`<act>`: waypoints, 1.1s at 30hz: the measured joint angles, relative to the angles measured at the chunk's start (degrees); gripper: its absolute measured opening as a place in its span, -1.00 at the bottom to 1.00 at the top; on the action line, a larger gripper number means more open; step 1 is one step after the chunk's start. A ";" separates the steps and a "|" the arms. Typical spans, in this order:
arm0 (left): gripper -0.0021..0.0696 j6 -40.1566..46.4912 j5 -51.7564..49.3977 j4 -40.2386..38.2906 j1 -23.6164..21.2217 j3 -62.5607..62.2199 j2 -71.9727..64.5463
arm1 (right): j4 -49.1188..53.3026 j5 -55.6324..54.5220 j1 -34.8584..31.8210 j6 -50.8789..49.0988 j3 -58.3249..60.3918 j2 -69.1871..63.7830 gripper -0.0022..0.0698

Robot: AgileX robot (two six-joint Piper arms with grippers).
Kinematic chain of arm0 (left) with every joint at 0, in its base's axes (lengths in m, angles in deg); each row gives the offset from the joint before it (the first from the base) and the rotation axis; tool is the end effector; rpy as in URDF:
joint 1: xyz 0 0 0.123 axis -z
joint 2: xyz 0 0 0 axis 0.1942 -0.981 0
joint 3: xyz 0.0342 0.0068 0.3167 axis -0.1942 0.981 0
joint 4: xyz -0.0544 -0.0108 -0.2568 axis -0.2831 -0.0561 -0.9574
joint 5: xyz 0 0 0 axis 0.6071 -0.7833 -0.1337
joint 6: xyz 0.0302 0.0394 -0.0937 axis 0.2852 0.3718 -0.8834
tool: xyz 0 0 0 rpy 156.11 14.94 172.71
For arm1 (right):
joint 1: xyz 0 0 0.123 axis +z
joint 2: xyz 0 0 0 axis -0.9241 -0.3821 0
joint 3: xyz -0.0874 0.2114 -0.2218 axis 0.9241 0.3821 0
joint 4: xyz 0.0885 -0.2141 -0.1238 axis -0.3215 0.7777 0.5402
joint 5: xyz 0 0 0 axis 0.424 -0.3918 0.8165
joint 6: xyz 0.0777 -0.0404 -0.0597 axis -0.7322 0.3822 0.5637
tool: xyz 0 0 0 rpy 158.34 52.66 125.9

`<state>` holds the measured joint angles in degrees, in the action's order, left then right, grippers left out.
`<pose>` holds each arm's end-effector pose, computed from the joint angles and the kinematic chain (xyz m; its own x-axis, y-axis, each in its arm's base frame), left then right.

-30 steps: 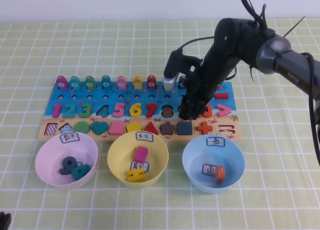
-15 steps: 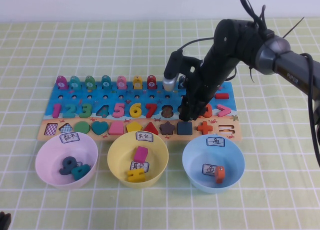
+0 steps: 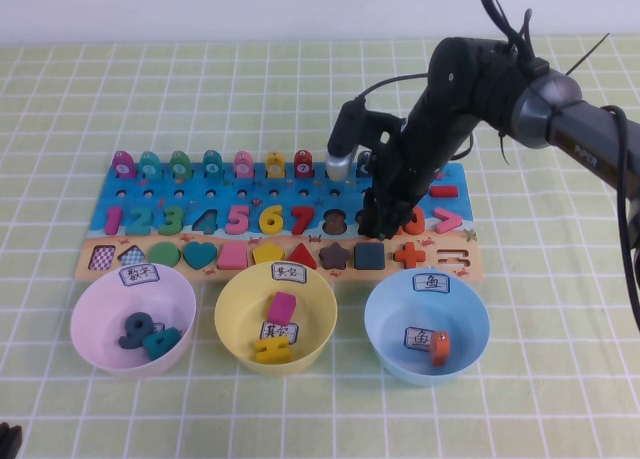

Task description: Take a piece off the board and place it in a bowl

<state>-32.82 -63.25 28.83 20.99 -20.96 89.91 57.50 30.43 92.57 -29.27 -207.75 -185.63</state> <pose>0.0438 -0.0067 0.1665 -0.2653 0.1937 -0.9445 0.2035 0.9688 0.1415 0.4768 0.2559 0.1967 -0.2682 -0.8767 -0.3993 -0.9539 0.2996 -0.0171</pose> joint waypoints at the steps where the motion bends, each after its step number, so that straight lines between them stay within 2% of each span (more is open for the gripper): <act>1: -0.95 0.00 0.00 0.00 0.00 0.00 0.00 | 0.00 0.00 0.00 0.00 0.00 0.11 -0.34; 8: -0.96 0.00 0.00 0.00 0.00 0.00 0.00 | 0.00 1.55 0.00 0.00 -1.89 0.97 -0.34; 22: -0.96 0.00 0.00 0.00 0.00 0.00 0.00 | -6.36 6.84 0.32 -3.62 -9.39 2.37 -0.34; 33: -0.95 0.00 0.00 0.00 0.00 0.00 0.00 | -9.01 7.06 7.67 -5.69 -9.28 4.13 -0.34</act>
<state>-32.82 -63.25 28.83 20.99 -20.96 89.91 48.49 37.49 100.24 -34.96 -217.03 -181.50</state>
